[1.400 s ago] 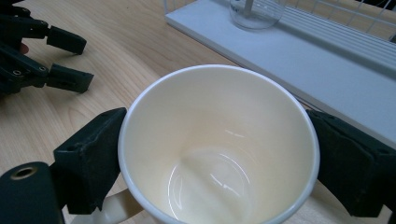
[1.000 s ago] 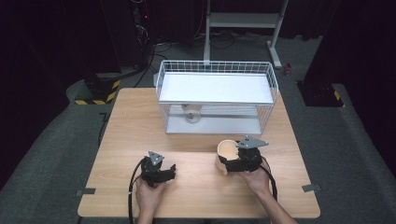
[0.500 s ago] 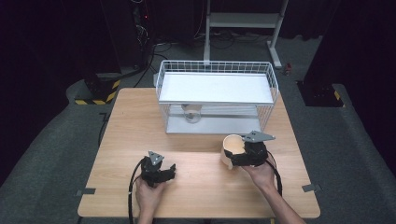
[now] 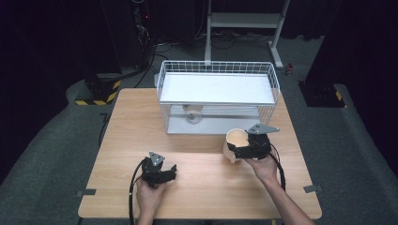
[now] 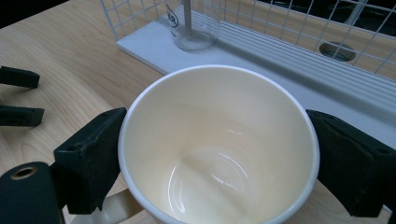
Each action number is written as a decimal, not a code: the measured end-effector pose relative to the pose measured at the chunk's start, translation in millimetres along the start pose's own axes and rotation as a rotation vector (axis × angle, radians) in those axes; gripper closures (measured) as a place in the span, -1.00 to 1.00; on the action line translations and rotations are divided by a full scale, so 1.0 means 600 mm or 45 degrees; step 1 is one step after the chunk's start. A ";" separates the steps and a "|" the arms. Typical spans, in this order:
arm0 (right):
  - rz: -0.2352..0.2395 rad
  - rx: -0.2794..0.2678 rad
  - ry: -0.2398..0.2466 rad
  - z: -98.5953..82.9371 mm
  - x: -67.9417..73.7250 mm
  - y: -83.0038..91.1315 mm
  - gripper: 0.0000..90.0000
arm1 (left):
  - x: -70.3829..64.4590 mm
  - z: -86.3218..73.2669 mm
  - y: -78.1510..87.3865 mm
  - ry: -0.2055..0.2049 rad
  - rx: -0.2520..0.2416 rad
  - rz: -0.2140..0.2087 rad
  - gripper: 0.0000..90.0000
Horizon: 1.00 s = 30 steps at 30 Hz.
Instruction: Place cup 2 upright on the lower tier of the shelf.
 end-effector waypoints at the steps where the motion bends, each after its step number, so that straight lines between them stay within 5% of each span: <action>1: 0.000 0.001 -0.006 0.001 0.000 -0.002 -0.78 | 0.000 0.000 0.000 0.000 0.000 0.000 -0.57; 12: -0.063 0.000 0.024 0.019 -0.012 -0.025 -0.78 | 0.000 0.000 0.000 0.000 0.000 0.001 -0.56; 30: -0.082 -0.038 -0.010 0.038 -0.022 -0.044 -0.78 | 0.000 0.000 0.000 -0.002 -0.002 0.002 -0.56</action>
Point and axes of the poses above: each handheld gripper's, and its own axes: y roughly backward along the jaws, z roughly out of its top, x roughly to its left, the point moved 1 cm from there along -y, roughly forward along the jaws, and after that the axes turned 11 degrees about -y, right-handed, at the moved point
